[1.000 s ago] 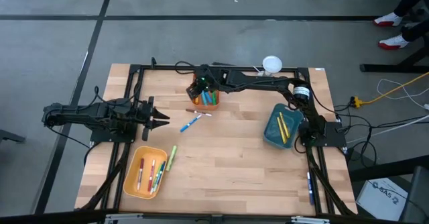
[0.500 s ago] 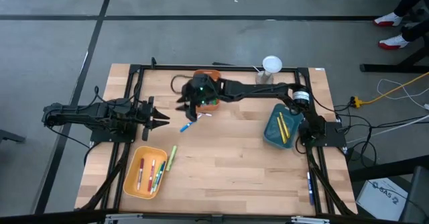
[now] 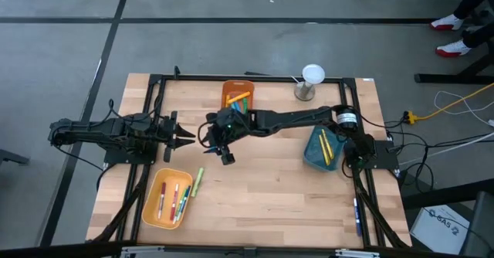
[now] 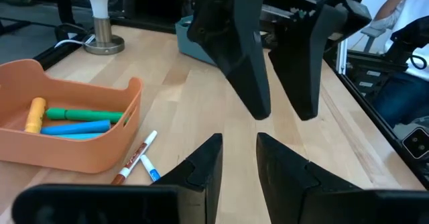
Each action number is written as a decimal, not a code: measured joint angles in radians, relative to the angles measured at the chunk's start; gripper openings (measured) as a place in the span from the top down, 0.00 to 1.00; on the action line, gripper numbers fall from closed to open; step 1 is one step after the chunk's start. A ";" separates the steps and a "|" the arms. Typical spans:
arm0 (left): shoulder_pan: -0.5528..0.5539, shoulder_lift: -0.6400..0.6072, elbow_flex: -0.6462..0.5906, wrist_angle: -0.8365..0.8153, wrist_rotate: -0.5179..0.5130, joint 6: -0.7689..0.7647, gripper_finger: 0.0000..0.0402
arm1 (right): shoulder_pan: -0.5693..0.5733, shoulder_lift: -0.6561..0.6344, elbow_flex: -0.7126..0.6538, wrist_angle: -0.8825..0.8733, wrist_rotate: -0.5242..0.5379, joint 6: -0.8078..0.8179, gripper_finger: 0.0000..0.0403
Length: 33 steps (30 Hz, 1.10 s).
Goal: Pick & Place Markers
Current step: Put the light blue marker pen into the yellow bin
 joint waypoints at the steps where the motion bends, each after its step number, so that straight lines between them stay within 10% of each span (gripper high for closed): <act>1: 0.000 0.000 0.000 0.000 0.000 0.000 0.78 | 0.000 0.001 0.000 -0.007 0.000 -0.001 0.57; 33: 0.000 -0.092 -0.046 0.042 0.024 0.103 0.78 | -0.077 0.126 0.000 -0.126 0.061 -0.025 0.57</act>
